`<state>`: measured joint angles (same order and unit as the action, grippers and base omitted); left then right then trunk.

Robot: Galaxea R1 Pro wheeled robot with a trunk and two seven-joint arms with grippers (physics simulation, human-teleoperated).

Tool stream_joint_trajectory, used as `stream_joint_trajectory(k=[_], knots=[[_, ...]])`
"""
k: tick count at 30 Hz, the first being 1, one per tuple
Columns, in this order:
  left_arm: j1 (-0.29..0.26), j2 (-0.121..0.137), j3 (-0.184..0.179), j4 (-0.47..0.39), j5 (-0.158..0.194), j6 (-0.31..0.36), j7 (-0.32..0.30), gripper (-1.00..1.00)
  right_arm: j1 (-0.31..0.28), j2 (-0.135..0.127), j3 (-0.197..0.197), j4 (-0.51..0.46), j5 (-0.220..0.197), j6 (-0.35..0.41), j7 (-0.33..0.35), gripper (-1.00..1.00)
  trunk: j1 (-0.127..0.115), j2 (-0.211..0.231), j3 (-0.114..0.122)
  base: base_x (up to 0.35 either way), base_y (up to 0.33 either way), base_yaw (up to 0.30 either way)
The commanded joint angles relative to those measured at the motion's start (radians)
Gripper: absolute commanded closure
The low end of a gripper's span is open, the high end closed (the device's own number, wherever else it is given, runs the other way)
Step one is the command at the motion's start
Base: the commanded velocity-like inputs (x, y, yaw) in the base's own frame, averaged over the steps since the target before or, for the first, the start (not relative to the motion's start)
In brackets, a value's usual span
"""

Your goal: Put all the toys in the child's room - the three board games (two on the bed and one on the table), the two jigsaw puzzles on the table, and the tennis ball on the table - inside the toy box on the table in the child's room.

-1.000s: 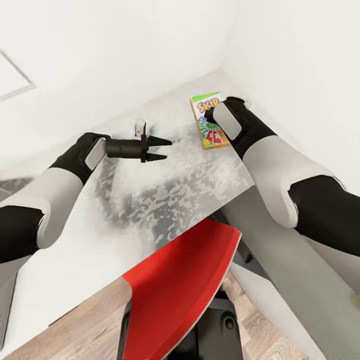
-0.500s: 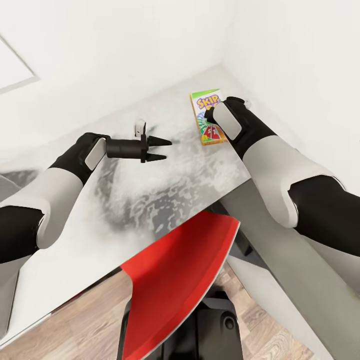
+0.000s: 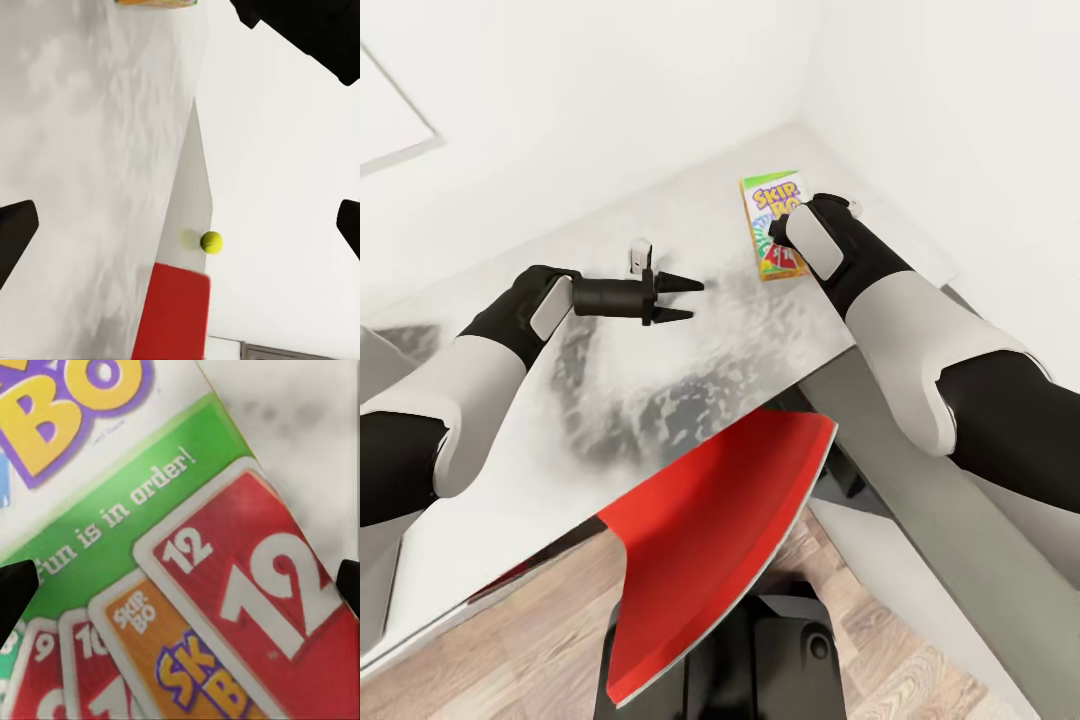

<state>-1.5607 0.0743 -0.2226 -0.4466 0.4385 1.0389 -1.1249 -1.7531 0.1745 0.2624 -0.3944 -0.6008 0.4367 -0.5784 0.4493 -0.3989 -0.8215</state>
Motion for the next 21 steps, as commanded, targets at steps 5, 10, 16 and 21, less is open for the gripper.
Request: stream_joint_trajectory(k=[5,10,16,21], knots=[[-0.001,0.001,-0.005,0.0,0.002,0.004,-0.001,-1.0,0.0,0.0,0.006,0.045,-0.019,0.005,-0.006,-1.0,0.001,-0.001,-0.001,-0.162,0.0,0.0],[-0.001,0.001,-0.005,0.0,0.002,0.004,0.0,-1.0,0.0,0.0,0.005,0.045,-0.019,0.005,-0.006,-1.0,0.001,-0.001,-0.001,-0.146,0.0,0.0],[-0.001,0.002,-0.005,0.0,0.002,0.004,0.001,-1.0,0.0,0.0,0.005,0.045,-0.019,0.005,-0.006,-1.0,0.001,-0.001,-0.001,-0.121,0.0,0.0],[-0.001,0.001,-0.005,0.0,0.002,0.004,0.001,-1.0,0.0,0.0,0.006,0.045,-0.019,0.005,-0.006,-1.0,0.001,-0.001,-0.001,-0.092,0.0,0.0]])
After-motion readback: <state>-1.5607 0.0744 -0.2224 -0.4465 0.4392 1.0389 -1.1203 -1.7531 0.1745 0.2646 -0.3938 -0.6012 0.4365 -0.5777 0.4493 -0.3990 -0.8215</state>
